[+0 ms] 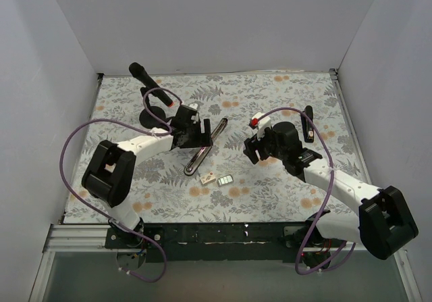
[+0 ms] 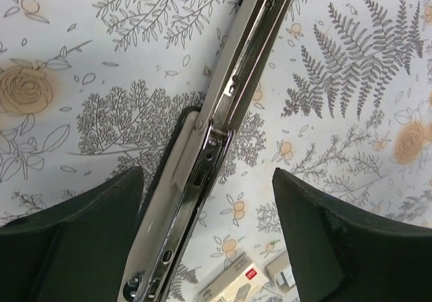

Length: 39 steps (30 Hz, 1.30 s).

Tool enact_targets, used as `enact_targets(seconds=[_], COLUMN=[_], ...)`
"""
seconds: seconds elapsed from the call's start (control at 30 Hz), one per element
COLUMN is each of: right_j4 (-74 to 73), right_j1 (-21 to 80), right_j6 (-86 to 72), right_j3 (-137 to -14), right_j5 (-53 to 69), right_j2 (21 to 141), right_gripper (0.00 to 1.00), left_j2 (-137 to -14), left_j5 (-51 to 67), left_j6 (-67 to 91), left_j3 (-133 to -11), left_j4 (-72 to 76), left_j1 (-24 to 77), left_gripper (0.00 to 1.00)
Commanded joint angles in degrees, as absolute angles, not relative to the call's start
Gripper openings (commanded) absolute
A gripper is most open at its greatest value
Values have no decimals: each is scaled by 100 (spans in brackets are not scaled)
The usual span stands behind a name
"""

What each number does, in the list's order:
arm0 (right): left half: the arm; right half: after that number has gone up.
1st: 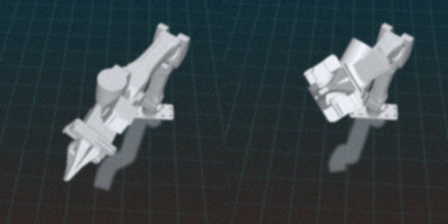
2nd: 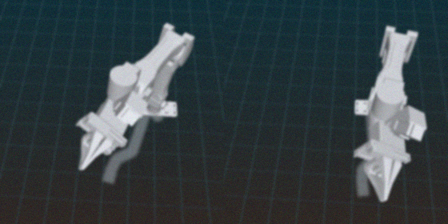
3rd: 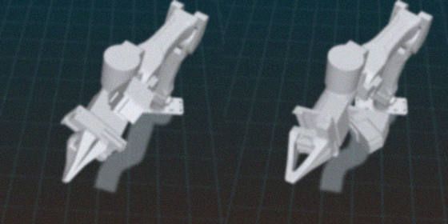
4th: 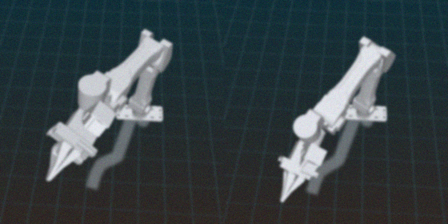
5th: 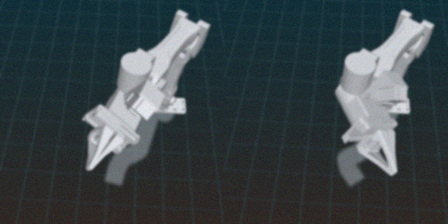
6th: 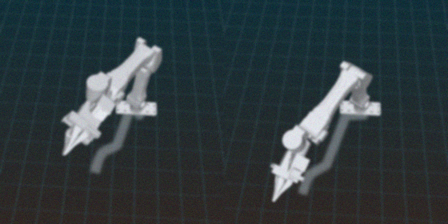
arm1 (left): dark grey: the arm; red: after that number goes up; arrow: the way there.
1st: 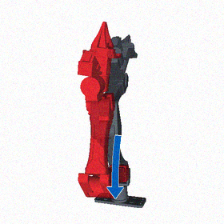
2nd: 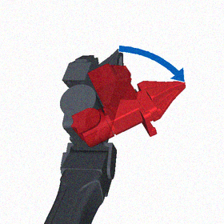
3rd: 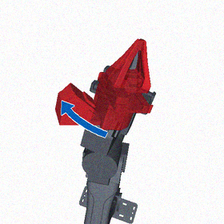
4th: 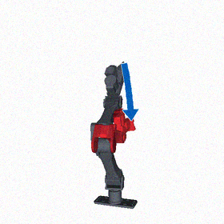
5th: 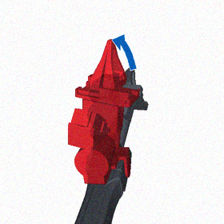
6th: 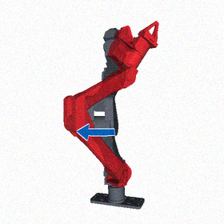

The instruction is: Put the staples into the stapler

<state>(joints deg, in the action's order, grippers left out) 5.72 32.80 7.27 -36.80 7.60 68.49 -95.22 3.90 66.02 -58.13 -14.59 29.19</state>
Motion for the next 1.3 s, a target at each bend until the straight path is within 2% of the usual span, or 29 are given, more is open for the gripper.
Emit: enact_targets(seconds=[0.0, 0.2, 0.3, 0.33, 0.37, 0.47, 0.57, 0.87, 1.0, 1.13, 1.27], right_j4=[650, 624, 642, 650, 659, 668, 677, 729, 668, 475, 220], right_j1=[3278, 3278, 3261, 3261, 3252, 3252, 3252, 3252, 3234, 3156, 2927], right_j6=[642, 677, 668, 668, 668, 659, 650, 528, 291, 44, -421], right_j3=[-3665, -3630, -3612, -3604, -3604, -3612, -3612, -3639, -3691, -3805, -3876], right_j5=[633, 536, 501, 501, 510, 519, 527, 466, 116, -386, -624], right_j2=[6680, 6618, 6601, 6609, 6618, 6636, 6645, 6724, 6785, 6820, 6812], right_gripper=[76, 76, 76, 76, 76, 76, 76, 76, 76, 77, 78], left_j2=[-9869, -10335, -10275, -10231, -10187, -9932, -9590, -8825, -8789, -8824, -8798], left_j5=[-235, -808, -1037, -1220, -1317, -1801, -2345, -3032, -3340, -3173, -2998], left_j6=[6372, 6442, 6600, 6714, 6776, 7108, 7417, 7822, 8357, 8867, 9035], left_j3=[-6327, -6618, -6505, -6452, -6399, -6127, -5828, -5160, -5063, -4870, -4790], left_j4=[-1687, -1942, -1951, -1960, -1969, -2039, -2188, -2627, -2970, -3041, -2997], left_j1=[3111, 3287, 3287, 3287, 3287, 3287, 3278, 3164, 3120, 3120, 3120], left_gripper=[75, 63, 48, 36, 31, 17, 9, 7, 7, 7, 19])
